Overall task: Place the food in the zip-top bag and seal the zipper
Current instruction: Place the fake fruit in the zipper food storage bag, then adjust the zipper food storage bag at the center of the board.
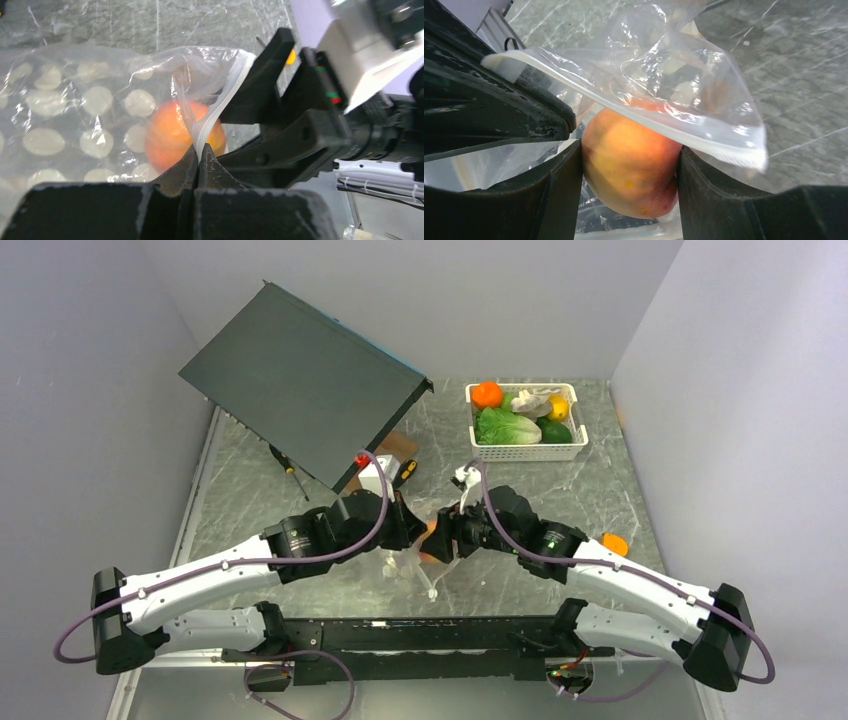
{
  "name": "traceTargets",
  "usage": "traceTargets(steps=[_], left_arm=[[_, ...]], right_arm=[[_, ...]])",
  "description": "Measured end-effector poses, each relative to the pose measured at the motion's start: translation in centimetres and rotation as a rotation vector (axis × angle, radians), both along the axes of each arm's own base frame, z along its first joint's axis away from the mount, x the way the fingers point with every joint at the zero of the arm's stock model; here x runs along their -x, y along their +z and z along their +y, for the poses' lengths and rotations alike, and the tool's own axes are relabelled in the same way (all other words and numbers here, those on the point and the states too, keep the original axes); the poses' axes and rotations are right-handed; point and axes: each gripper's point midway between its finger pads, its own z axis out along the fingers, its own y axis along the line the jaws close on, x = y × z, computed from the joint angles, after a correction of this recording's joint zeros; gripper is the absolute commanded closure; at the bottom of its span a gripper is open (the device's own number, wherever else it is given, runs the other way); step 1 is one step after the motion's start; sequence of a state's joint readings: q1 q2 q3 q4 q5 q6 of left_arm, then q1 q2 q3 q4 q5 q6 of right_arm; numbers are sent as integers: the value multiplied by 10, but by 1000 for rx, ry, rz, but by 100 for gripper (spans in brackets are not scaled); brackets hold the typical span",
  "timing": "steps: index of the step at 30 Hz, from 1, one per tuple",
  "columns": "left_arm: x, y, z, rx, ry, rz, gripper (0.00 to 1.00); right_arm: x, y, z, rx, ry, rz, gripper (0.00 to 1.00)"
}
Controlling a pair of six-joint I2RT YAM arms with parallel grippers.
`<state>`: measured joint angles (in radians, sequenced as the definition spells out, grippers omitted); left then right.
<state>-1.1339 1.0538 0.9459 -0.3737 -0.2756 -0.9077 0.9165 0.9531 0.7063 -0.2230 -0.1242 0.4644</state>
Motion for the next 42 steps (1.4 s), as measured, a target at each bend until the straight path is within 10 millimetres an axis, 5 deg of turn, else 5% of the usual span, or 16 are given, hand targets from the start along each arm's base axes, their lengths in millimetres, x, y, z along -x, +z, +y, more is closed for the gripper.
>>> traceTargets(steps=[5,11,18,26,30,37,42], left_arm=[[1,7,-2,28,-7,-5,100],[3,3,1,42,8,15,100],[-1,-16,10,35,57,65,100],[-3,-14,15,56,79,75,100],[-2,-8,17,76,80,69,100],[-3,-6,21,68,88,63,100],[-11,6,29,-37,116,33,100]], right_arm=[[6,-3,6,-4,18,23,31],[3,23,-1,-27,-34,9,15],[6,62,-16,-37,-76,2,14],[1,58,-53,43,-234,13,18],[0,54,-56,51,-266,32,30],[0,36,-29,30,-224,126,90],[-1,52,-16,3,-180,113,100]])
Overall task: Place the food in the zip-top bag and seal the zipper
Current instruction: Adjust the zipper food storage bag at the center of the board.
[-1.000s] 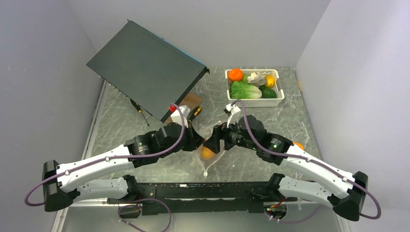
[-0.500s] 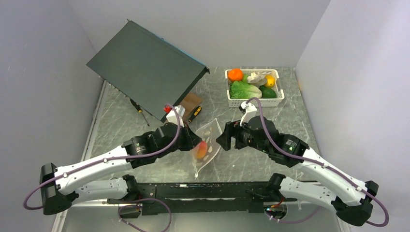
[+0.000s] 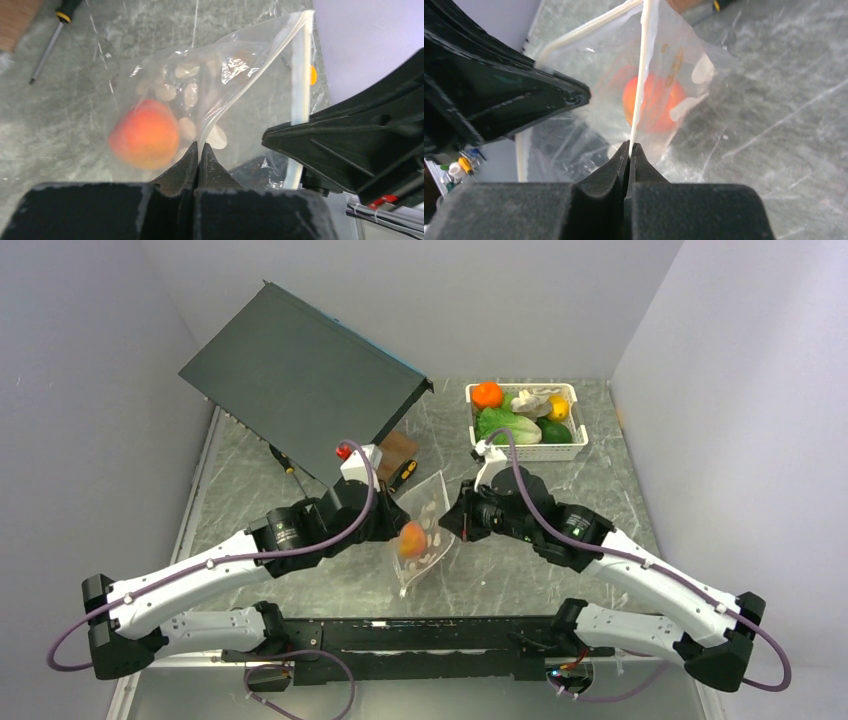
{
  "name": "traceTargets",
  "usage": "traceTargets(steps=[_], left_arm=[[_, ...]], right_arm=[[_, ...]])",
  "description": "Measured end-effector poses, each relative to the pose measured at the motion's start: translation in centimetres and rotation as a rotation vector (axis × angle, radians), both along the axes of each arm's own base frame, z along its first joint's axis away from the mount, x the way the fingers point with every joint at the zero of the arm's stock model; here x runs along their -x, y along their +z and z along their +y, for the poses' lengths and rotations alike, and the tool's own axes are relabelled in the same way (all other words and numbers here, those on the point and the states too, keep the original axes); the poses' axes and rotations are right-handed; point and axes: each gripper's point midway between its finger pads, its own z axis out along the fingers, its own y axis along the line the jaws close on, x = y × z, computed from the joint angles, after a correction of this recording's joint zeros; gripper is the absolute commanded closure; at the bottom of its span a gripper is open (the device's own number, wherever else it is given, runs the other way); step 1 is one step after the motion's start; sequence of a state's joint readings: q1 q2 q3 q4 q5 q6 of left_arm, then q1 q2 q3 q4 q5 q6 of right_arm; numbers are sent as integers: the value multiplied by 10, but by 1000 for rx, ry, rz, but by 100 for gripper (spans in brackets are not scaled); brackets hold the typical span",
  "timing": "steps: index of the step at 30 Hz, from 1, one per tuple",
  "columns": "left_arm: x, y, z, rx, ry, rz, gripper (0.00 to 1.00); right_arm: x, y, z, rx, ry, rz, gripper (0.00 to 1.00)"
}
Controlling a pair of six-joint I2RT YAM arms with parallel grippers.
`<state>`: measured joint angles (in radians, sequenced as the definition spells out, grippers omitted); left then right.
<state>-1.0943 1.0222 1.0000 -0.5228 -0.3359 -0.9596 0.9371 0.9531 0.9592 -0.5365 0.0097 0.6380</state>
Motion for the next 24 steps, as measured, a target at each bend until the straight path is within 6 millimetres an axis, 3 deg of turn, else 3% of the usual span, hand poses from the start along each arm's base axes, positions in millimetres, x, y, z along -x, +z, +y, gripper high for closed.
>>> traceTargets(steps=[4,6,8,11,16,20,24], left_arm=[[-7,19,6,-37,14,-47,100],[-6,19,11,-48,14,-58,100],[-5,17,15,-64,14,-61,100],[-4,10,22,-100,18,-59,100],[-4,3,31,-151,31,-54,100],[-4,-3,35,-191,25,-55,100],[-5,-8,36,-230,14,-54,100]], right_arm=[[-10,33,5,-30,-2,-75,88],[-15,42,7,-28,-5,-101,71],[-20,43,10,-9,-3,-108,53],[-23,34,14,40,10,-100,40],[-26,34,15,80,27,-106,36],[-36,64,15,70,10,-175,34],[-61,98,-1,62,-91,-260,34]])
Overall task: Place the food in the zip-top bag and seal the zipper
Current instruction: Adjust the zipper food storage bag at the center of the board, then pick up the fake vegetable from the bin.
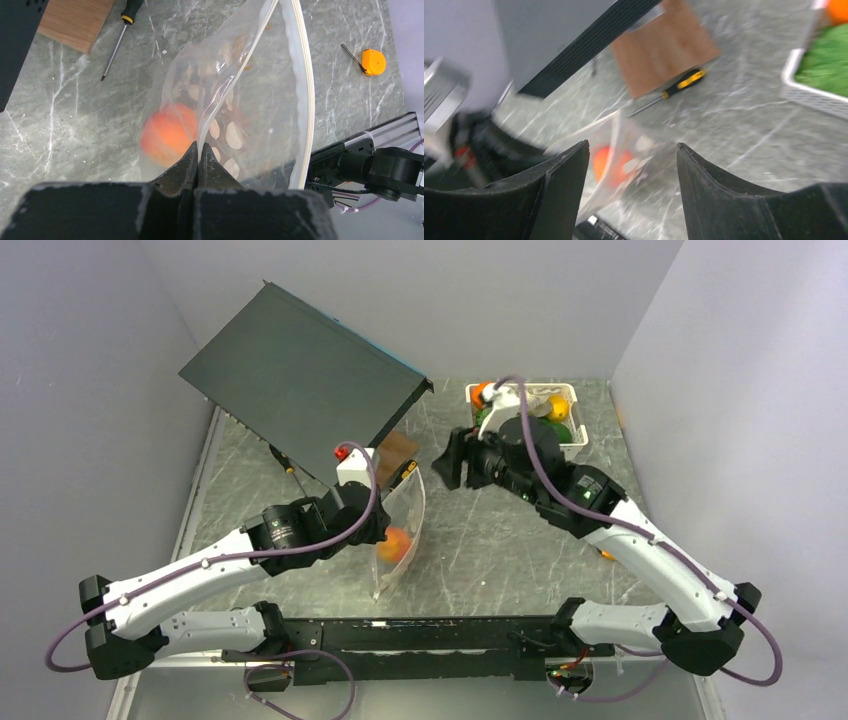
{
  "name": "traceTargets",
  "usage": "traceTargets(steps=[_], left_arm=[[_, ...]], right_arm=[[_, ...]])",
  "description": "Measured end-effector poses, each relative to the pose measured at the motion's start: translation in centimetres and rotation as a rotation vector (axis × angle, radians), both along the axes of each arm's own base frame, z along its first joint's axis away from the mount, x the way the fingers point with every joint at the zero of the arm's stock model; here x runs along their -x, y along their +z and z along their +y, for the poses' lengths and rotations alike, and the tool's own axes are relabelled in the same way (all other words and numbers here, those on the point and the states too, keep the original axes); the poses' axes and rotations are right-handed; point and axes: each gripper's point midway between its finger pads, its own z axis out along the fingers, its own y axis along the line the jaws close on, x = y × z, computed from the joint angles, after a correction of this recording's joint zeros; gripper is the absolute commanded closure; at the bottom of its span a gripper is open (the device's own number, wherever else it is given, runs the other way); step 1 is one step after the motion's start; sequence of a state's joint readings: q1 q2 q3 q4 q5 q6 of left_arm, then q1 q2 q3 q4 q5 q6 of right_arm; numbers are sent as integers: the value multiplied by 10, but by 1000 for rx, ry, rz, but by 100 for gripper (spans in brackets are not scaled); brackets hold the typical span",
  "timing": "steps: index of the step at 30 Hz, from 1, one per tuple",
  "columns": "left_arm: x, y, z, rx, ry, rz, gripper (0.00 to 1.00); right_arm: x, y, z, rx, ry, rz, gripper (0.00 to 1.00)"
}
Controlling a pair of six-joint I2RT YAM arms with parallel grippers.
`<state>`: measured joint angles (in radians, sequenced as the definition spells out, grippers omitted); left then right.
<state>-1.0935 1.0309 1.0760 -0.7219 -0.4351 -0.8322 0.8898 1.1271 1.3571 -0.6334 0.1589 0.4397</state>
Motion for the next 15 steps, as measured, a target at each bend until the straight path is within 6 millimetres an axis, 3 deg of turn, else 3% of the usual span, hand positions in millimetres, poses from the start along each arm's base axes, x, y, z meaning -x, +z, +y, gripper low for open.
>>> traceTargets(steps=[3,9,13,15], left_arm=[[-1,-1,-2,-10,-4,1,100],[-1,-2,-3,-15,-7,4,100],[-1,-3,-4,-13,-10,7,100],[0,-3,-4,-10,-13,9,100]], right_arm=[[-37,5,-33,4,-146,-19,33],[-114,-25,-114,51,-465,40,33],[-147,-53,-145,76,-589,95,32],[-163,-68,-155,84,-634,121,26]])
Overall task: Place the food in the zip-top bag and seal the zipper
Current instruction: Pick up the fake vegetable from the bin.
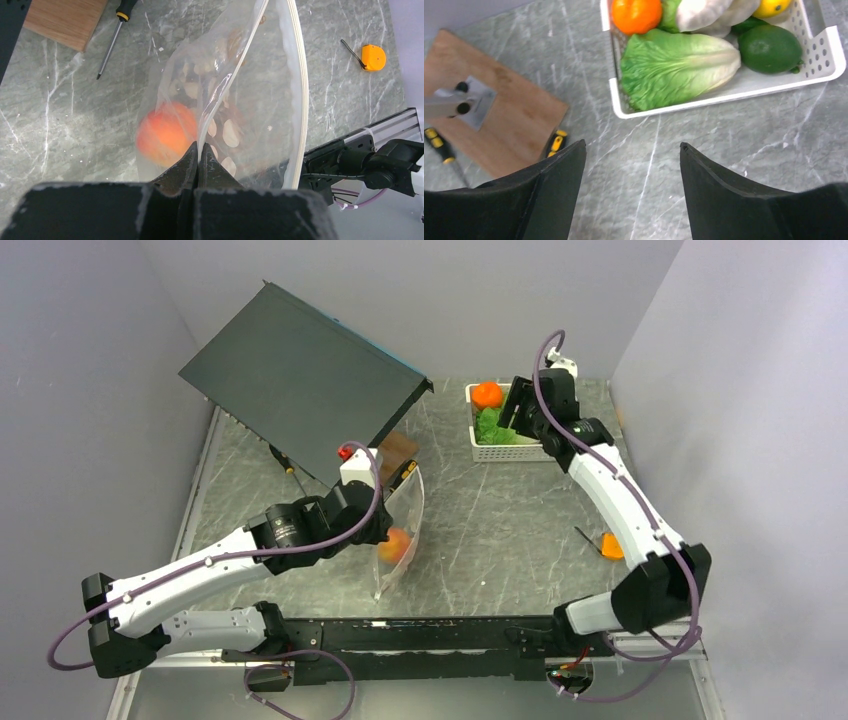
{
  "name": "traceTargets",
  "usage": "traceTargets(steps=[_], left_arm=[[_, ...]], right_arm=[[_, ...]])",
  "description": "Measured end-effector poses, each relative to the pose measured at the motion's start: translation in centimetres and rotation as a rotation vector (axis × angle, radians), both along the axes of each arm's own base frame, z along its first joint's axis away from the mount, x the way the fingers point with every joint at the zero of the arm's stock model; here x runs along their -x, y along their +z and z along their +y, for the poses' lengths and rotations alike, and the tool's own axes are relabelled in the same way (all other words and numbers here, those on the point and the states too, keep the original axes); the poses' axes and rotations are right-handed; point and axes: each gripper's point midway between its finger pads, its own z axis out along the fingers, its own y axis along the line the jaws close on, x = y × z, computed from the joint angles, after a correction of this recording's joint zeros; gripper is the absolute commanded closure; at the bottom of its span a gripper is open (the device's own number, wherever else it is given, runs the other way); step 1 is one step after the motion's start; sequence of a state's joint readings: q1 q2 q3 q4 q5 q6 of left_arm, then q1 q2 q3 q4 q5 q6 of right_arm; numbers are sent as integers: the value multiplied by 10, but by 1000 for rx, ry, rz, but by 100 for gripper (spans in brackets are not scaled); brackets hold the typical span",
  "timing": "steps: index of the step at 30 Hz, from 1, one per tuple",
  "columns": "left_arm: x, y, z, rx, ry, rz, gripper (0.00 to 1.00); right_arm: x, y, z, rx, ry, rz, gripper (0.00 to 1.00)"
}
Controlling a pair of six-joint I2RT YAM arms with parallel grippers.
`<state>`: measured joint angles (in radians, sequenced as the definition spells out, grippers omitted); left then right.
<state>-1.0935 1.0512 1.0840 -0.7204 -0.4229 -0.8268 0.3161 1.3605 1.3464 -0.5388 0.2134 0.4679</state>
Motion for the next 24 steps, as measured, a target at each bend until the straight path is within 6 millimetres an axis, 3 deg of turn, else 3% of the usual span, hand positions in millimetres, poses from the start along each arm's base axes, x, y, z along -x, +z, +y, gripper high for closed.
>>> traceTargets(steps=[5,14,24], left_arm=[[1,0,-1,3,-7,6,100],[2,-3,-3,-3,-14,16,100],[4,-6,-6,-5,-23,31,100]], right_arm=[[-29,-31,-25,0,-86,54,15],[-83,-75,-92,-55,-243,139,14],[-135,-101,-124,-61,-294,157,13]])
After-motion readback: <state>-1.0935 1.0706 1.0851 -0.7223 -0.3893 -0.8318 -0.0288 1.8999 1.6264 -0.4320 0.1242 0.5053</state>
